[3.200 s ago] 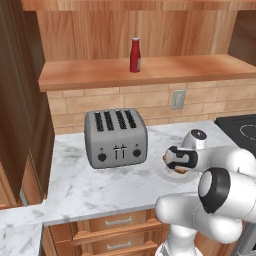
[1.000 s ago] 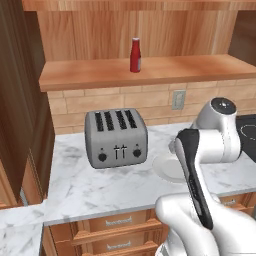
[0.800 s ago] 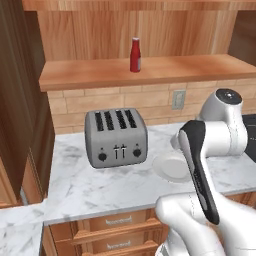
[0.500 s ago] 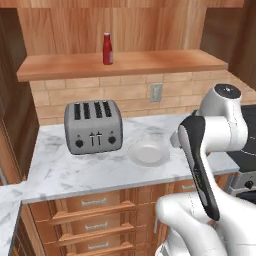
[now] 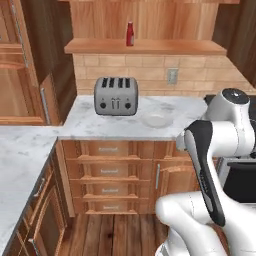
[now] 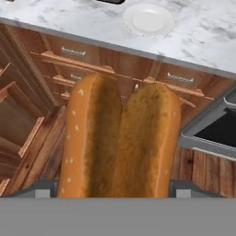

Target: Move the hot dog bun to the plate on the dining table and place the condiment next to that plate. Then navigate to the fridge and take the sausage and place it on the plate as well.

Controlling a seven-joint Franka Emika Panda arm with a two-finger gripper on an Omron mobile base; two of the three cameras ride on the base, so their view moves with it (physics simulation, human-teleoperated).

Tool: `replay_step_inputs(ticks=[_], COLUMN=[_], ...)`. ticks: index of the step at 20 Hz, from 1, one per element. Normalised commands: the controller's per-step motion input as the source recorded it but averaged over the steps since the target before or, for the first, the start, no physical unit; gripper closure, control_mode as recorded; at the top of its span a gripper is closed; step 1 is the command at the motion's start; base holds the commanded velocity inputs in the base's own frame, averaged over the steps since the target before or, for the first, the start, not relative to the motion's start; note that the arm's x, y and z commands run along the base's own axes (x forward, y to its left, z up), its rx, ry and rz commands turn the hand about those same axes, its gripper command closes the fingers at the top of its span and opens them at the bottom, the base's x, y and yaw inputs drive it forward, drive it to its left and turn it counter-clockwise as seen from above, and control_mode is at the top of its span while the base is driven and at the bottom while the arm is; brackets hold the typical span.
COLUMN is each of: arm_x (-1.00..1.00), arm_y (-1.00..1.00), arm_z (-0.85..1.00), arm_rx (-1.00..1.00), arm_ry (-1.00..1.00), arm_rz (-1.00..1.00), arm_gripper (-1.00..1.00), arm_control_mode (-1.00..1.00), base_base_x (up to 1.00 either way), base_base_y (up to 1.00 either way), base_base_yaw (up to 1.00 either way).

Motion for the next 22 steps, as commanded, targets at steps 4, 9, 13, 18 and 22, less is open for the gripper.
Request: replay_step_inputs(ticks=[4,9,13,18,22], arm_x=[0.00,0.00,0.00,0.00,0.00], arm_y=[0.00,0.00,0.00,0.00,0.00], arm_z=[0.00,0.00,0.00,0.00,0.00], arm_rx=[0.00,0.00,0.00,0.00,0.00], arm_ry=[0.00,0.00,0.00,0.00,0.00], arm_rz=[0.00,0.00,0.00,0.00,0.00], arm_gripper=[1.00,1.00,1.00,1.00,1.00], arm_control_mode=[1.00,1.00,1.00,1.00,1.00], base_base_x=[-1.00,-1.00,-1.00,-1.00,-1.00], base_base_y=[0.07,0.10,0.44,0.78,1.00], base_base_yaw=[0.67,0.63,0.59,0.53,0.46])
